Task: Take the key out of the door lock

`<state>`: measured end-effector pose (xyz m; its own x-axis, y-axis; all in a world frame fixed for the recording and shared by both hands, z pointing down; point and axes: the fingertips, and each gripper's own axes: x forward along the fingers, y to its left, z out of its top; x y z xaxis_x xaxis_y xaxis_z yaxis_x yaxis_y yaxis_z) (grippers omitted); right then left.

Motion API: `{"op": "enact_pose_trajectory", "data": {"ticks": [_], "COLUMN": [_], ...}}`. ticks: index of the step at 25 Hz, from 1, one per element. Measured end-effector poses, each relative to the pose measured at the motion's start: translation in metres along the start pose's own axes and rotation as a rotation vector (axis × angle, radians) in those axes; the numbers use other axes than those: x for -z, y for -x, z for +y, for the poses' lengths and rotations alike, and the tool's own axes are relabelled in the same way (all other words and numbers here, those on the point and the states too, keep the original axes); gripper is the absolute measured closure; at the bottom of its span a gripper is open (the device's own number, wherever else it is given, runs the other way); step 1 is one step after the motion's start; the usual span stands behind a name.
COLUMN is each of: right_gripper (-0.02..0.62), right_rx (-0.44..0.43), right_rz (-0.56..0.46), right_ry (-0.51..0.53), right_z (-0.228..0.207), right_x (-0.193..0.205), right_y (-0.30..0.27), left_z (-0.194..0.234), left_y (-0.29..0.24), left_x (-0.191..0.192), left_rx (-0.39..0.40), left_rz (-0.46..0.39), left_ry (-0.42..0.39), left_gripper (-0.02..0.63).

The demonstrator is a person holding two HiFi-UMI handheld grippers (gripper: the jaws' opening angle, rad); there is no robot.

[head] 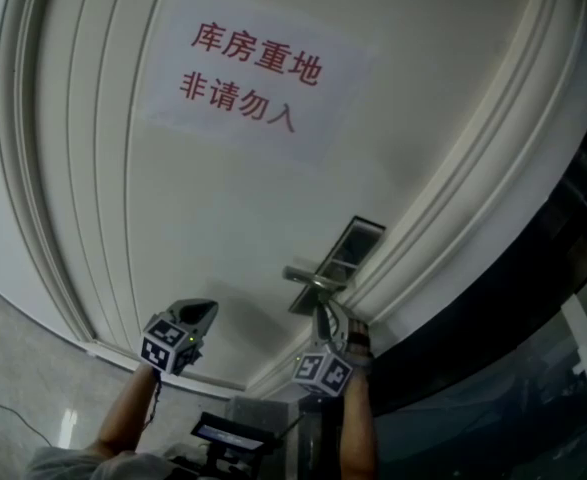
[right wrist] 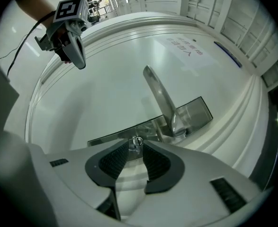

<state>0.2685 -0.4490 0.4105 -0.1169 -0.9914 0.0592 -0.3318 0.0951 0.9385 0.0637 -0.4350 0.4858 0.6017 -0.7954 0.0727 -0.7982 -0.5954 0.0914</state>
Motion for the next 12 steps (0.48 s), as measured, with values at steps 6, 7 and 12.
{"op": "enact_pose_trajectory", "data": {"ticks": [6,7,12], "right_gripper": [0.486,0.486,0.486], "right_rx": [0.011,0.013,0.01], "right_rz": [0.012,0.014,0.017], "right_ry": [0.057,0.061,0.07], "right_z": [0.001,0.001,0.002], "right_x": [0.001,0.001,0.0], "right_y": [-0.013,-0.015,-0.021], "left_z": [0.006,0.007,0.011], "left_y": [0.003,0.003,0.005], "left_x": [0.002,0.002,0.003], "left_rx": [-0.015,-0.018,-0.032], "left_rz": [0.0,-0.001,0.001], "left_ry": [0.009,0.01,0.012], "left_gripper": [0.598,0.598,0.598]}}
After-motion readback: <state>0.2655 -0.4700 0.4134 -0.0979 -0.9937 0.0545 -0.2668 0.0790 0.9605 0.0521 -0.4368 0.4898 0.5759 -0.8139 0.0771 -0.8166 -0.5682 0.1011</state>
